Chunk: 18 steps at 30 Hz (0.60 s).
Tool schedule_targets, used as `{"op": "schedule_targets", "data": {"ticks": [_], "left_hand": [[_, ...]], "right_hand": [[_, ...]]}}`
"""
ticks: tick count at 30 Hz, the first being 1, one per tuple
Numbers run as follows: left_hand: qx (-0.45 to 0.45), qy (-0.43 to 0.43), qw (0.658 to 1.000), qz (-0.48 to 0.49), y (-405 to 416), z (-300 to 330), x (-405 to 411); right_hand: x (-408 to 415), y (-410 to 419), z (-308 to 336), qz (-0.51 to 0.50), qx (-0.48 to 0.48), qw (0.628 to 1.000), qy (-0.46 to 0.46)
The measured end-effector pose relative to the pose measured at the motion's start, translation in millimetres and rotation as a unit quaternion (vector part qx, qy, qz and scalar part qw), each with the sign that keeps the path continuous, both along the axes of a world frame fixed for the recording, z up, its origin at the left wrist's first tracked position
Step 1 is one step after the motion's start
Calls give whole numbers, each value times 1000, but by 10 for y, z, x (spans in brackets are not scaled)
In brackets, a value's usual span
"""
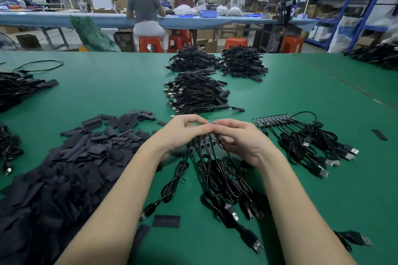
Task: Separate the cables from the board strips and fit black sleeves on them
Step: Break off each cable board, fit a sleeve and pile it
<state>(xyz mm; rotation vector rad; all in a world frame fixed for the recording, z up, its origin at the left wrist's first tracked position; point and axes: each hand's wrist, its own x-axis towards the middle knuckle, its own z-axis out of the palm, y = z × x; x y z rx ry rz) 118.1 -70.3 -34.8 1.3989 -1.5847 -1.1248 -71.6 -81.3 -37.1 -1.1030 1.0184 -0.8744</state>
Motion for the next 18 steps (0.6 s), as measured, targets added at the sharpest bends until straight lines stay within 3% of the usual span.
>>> {"op": "schedule_targets", "data": {"ticks": [6, 13, 18], "left_hand": [[114, 151, 982, -3, 84, 33, 35], [151, 259, 954, -27, 70, 25, -16], [157, 337, 926, -58, 89, 17, -31]], "right_hand": [[-9, 1, 15, 23, 42, 998, -37], [11, 19, 51, 32, 71, 994, -73], [46, 54, 63, 28, 193, 955, -225]]}}
